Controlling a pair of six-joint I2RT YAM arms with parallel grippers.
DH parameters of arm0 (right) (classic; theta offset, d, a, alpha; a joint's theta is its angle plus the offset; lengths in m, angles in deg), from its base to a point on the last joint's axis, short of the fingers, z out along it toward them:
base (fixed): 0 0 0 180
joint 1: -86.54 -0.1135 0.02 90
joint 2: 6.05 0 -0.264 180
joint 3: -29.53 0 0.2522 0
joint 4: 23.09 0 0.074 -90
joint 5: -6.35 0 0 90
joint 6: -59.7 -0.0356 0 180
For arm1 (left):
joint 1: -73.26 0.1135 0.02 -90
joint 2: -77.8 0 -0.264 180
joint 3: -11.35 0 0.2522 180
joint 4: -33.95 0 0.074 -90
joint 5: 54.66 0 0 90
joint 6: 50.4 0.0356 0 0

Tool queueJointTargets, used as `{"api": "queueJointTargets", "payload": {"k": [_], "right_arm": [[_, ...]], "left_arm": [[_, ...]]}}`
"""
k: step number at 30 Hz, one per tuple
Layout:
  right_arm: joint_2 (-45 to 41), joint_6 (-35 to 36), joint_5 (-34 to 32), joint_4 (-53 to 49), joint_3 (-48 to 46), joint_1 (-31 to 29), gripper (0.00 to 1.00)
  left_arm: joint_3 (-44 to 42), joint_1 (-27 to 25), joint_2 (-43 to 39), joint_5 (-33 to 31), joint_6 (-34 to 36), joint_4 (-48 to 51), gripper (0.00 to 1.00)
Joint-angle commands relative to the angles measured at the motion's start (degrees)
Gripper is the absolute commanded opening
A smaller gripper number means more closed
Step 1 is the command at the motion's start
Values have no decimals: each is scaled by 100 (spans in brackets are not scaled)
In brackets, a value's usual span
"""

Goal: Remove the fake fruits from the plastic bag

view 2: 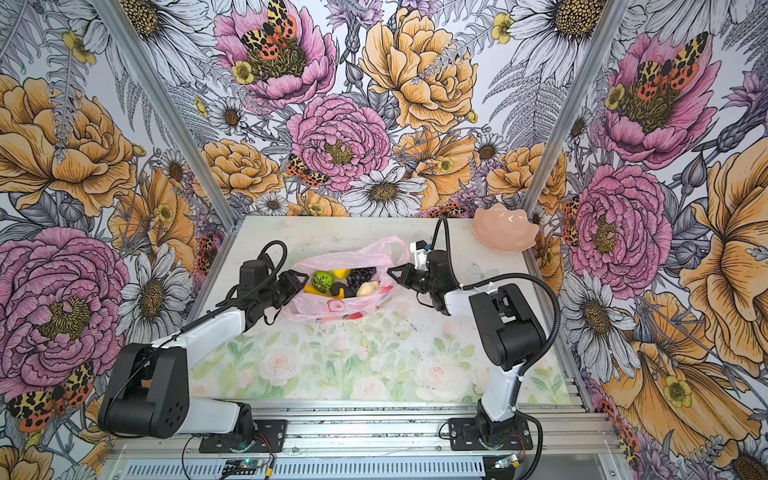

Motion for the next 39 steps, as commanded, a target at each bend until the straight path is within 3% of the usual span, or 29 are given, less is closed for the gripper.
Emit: {"api": "queueJointTargets", "payload": {"k": [1,8,12,17,24,28,32,33,35,39], "right_arm": [[-325,281,-268,38,-158,-140,0],[-559,554,-611,-156,-350,-403,0],[-705,623,-761,-289,-442,-443,0],[-732,305,-777,-146,-562,-141,0],[25,-135,-468,111,119,263,0],[444,-230,-456,142,709,245,0],[498,-241,-394,72,872,213,0],[401,-194,-437,-13,821,218,3],[136,-89,-534,-245,653,222,30],[-536,178,-1032,-1112,338,210,63]], "left_arm": [[327,-337,-229,-1331,210,1597,68],[466,-961,92,-1801,-110,1962,75],[601,-1078,394,-1839,-94,2008,73],[214,-1078,323,-1551,-44,1597,46],[-1135,-1159,-724,-1050,112,195,14],[-1501,-1319,-978,-913,156,-307,8],[-1351,-1626,-771,-943,250,-385,5],[-1320,-1651,-731,-975,241,-395,5],[-1270,-1675,-652,-978,238,-487,4],[-1108,-1812,-447,-1073,307,-539,4]]}}
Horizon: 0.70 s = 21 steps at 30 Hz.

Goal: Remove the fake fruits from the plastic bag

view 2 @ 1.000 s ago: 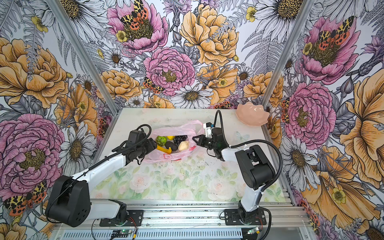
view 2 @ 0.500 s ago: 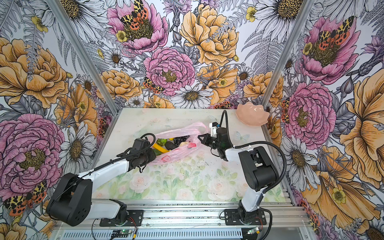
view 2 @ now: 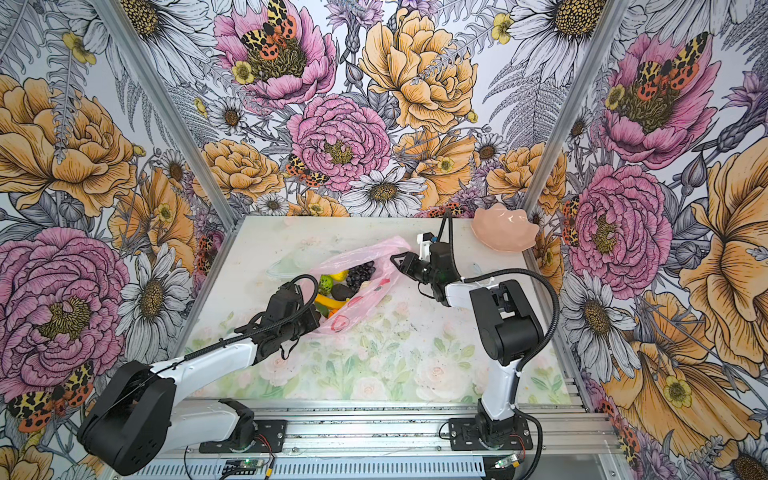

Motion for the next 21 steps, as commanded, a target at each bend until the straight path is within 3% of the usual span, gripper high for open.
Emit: {"api": "queueJointTargets", "payload": {"k": [1,7,11,15,18,21], "right_arm": [[-819,368,-612,-837,-268,-56,67],[-1492,799,-2028,-2344,-184,-653,79],[-992,651,-2380,-2751,262,-975,80],[-384,633,-2420,-2854,807,-1188,80],[-80,622,-2272,-2857,1066,-1226,67],[-185,747,-2373,-2857,958,-1227,37]], "left_arm": [[272,-172,170,-56,196,-277,4],[434,-484,440,-157,230,-369,4],[461,-593,486,-155,273,-412,6],[498,-684,446,-166,314,-293,16],[606,-697,314,-496,317,228,33],[873,-599,130,-1057,293,1176,47]]}}
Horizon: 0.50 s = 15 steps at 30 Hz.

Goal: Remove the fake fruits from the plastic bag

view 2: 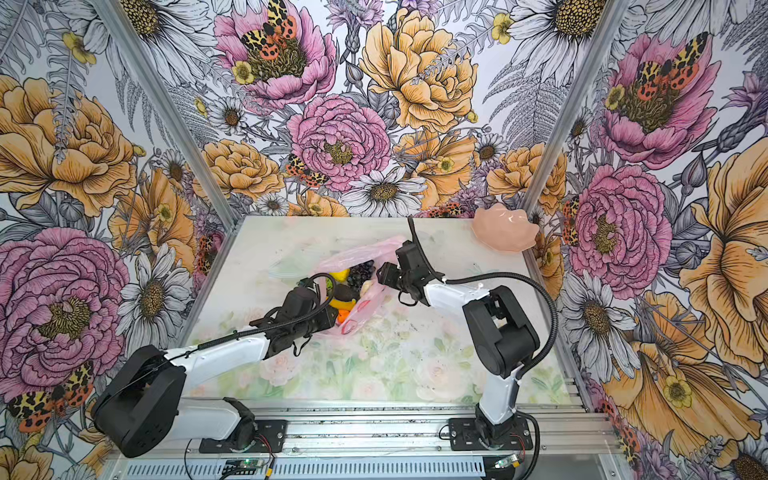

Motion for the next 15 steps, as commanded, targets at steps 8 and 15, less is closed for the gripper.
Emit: {"api": "queueJointTargets", "payload": {"k": [8,15], "right_arm": [[-541,423,-89,222,-719,31,0],[-794,624,60,565,-1059,-11,0]], "left_arm": [[1377,74,-579,-2094,384,2726,69],[2306,276,271,-2279,969,3126,74]]}}
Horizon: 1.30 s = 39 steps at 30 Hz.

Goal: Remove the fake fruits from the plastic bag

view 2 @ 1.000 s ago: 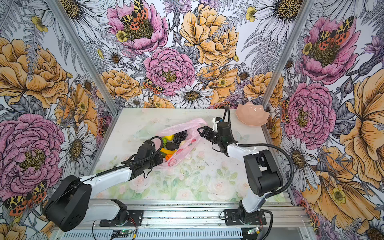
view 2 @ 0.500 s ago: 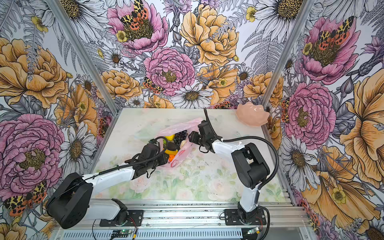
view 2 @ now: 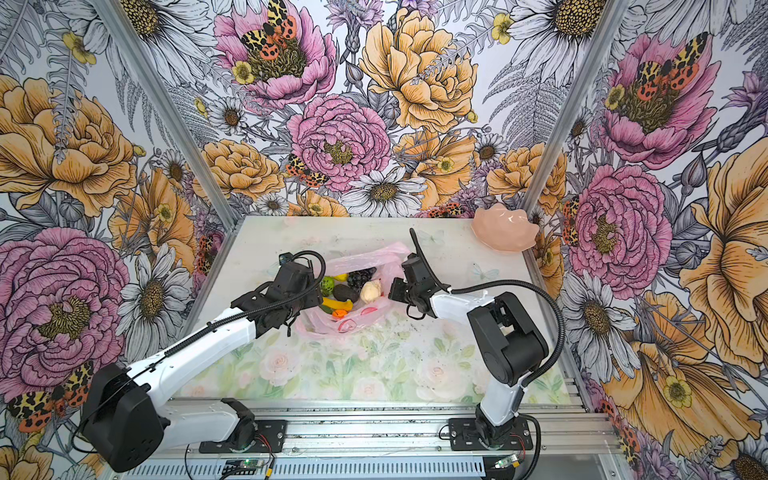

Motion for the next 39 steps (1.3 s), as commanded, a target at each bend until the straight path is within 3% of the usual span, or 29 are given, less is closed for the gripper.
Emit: {"api": "queueJointTargets", "payload": {"k": [1,8,10,12,16,20,25,30,34,39], "right_arm": [[-402,238,87,349,-97,-13,0],[-493,440,98,292,-163,-13,0],[-474,478,106,295,-181,-5,0],[-478,515,87,296,-235,50,0],[-385,575,229,322,-261,376,0],[30,909,604,273,220,461,0],[748,1014,1055,203,1223,334,0],[1098,1158,1107,-152,1893,-60,0],[640,1211,531,-273,1502,-83,45],[-199,1823,-692,-1207,1225,-246,68]], "left_arm": [[413,192,631,-284,475,410,74],[1231,595,1872,-27,729,432,73],[1407,720,2119,-104,671,432,68],[1502,941,2284,-22,586,408,55],[1305,1450,2232,341,442,202,18],[694,1966,1729,831,265,-297,0],[-11,2428,1009,1323,190,-724,0],[135,1968,1151,1514,461,-724,0],[443,1640,1514,1536,563,-663,0],[550,1492,1585,1313,621,-533,0]]}}
